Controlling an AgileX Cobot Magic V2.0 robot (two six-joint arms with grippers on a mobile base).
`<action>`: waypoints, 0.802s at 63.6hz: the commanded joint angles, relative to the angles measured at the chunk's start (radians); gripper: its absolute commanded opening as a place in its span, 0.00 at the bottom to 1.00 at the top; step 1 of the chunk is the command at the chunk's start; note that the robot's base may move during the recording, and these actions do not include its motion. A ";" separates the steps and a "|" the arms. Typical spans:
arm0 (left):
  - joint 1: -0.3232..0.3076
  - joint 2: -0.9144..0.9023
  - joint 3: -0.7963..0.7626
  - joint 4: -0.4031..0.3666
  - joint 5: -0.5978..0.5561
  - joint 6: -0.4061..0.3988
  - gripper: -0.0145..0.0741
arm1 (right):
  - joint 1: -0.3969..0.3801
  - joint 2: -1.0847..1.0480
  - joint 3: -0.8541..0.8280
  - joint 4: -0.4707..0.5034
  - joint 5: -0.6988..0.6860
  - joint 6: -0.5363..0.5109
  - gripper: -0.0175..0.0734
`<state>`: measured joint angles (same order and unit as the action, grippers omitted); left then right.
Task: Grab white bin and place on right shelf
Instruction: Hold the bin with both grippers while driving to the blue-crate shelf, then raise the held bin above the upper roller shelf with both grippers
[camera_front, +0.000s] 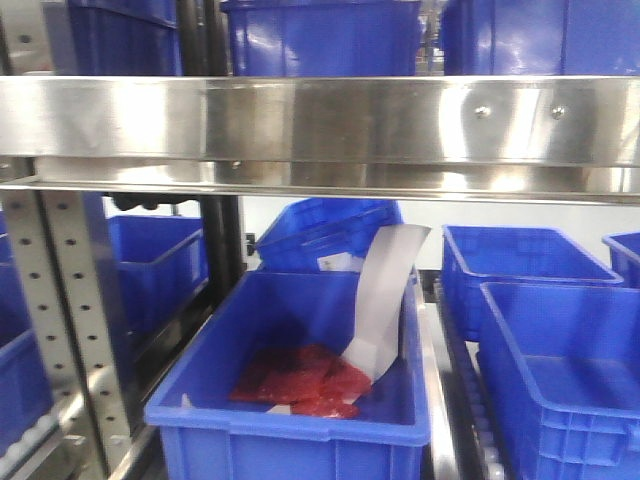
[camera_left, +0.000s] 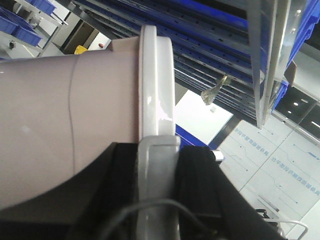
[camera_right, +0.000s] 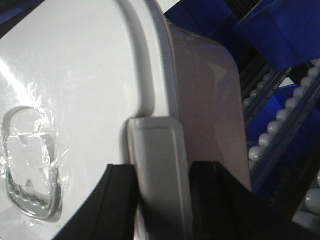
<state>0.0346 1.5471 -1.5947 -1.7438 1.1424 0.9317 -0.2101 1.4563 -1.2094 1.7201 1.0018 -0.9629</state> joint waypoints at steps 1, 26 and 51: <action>-0.018 -0.049 -0.034 -0.084 0.163 0.014 0.02 | 0.011 -0.047 -0.032 0.191 0.061 0.004 0.29; -0.018 -0.049 -0.034 -0.084 0.163 0.014 0.02 | 0.011 -0.047 -0.032 0.191 0.058 0.004 0.29; -0.018 -0.049 -0.034 -0.084 0.163 0.014 0.02 | 0.011 -0.047 -0.032 0.191 0.058 0.004 0.29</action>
<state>0.0346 1.5471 -1.5947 -1.7438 1.1424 0.9317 -0.2101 1.4563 -1.2094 1.7201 1.0018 -0.9629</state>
